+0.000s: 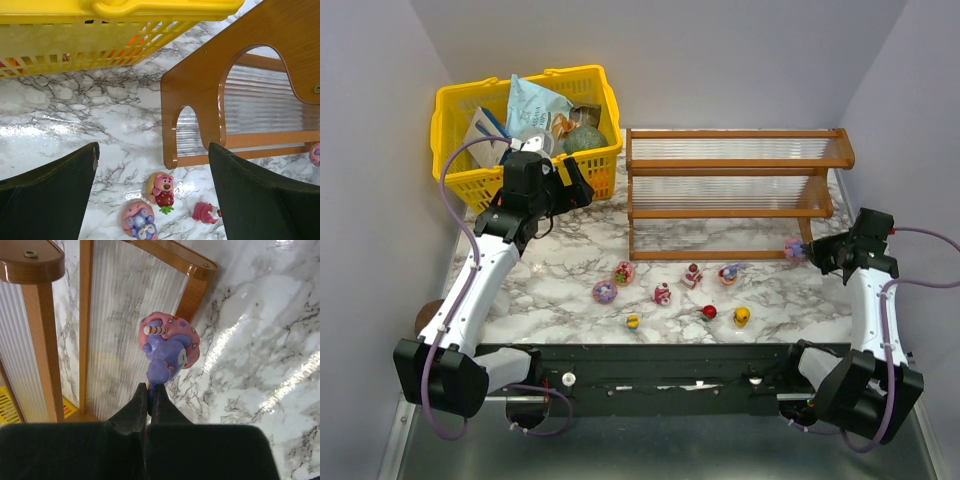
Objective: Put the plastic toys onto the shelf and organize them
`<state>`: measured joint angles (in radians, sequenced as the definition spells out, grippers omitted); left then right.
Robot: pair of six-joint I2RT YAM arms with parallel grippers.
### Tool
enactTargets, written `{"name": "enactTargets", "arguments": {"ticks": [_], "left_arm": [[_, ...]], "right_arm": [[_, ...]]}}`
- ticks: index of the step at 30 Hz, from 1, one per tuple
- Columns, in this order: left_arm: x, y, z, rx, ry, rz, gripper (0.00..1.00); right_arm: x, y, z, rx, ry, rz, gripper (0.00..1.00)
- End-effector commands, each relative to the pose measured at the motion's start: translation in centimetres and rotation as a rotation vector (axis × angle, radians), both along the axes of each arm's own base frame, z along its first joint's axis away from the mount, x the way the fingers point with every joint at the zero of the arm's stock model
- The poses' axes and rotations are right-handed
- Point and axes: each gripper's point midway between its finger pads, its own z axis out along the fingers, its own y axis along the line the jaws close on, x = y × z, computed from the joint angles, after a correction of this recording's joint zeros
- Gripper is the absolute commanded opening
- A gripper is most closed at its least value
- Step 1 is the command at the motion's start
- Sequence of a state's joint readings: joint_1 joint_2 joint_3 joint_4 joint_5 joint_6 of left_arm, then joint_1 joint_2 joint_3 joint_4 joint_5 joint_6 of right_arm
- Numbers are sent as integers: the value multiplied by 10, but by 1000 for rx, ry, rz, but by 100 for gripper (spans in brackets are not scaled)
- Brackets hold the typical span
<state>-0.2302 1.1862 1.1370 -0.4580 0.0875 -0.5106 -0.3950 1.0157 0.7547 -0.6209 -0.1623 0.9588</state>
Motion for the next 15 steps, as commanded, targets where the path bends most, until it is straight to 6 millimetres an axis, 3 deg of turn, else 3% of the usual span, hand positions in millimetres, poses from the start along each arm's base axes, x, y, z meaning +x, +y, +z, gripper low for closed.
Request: {"name": "enactTargets", "arguments": {"ticks": [1, 15], "left_arm": [[2, -2, 6, -19, -2, -10, 99], [4, -4, -3, -22, 26, -11, 99]], "right_arm": [[30, -7, 16, -22, -88, 44, 1], [49, -13, -12, -10, -108, 7, 1]]}}
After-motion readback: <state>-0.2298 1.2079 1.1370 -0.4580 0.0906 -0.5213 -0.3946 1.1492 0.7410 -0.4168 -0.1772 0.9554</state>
